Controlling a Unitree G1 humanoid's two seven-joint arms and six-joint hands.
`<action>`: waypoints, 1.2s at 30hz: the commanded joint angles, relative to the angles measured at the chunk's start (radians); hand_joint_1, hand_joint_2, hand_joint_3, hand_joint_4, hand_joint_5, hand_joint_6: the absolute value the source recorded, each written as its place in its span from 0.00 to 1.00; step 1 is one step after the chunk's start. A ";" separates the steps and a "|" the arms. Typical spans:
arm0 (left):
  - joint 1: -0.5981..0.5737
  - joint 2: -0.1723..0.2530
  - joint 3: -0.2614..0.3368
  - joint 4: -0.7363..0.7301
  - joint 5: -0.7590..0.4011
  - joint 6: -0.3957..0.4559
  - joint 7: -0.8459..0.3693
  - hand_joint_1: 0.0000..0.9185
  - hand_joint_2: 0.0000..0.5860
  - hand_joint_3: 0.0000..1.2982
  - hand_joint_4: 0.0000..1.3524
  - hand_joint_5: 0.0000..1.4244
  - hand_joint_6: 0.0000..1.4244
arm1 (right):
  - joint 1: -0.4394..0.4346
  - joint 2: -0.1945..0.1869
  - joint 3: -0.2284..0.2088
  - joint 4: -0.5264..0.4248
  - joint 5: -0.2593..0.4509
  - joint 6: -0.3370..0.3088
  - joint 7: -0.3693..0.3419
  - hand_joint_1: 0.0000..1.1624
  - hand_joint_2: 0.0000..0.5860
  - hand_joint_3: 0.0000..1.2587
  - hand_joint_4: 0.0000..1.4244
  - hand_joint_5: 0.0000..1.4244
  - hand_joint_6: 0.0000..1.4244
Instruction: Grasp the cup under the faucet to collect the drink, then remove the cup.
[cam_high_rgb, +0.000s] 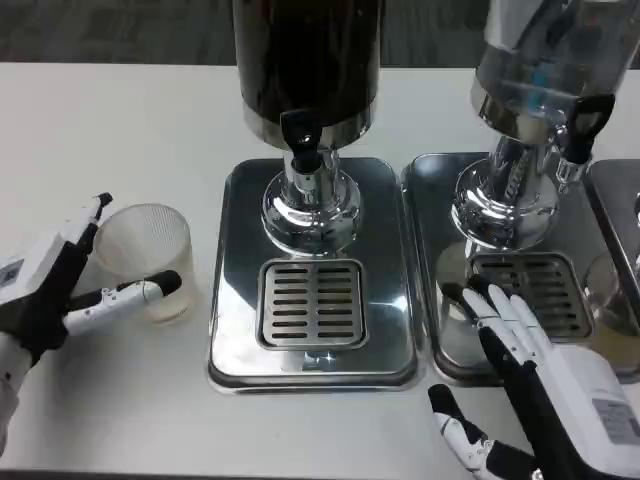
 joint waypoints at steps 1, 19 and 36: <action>-0.019 -0.013 -0.018 0.030 0.017 -0.013 0.071 0.09 0.07 0.00 0.00 0.05 0.05 | 0.008 -0.004 -0.009 -0.020 0.001 0.006 0.007 0.58 0.70 0.08 0.02 0.01 0.16; -0.063 -0.056 -0.067 0.190 0.016 -0.184 0.189 0.11 0.09 0.00 0.00 0.15 0.13 | 0.018 -0.004 -0.037 -0.024 0.033 0.002 0.028 0.62 0.67 0.11 0.02 0.01 0.16; -0.079 -0.077 -0.060 0.278 -0.015 -0.311 0.226 0.18 0.15 0.07 0.11 0.30 0.46 | 0.022 -0.006 -0.043 -0.016 0.052 -0.003 0.033 0.65 0.68 0.14 0.03 0.02 0.17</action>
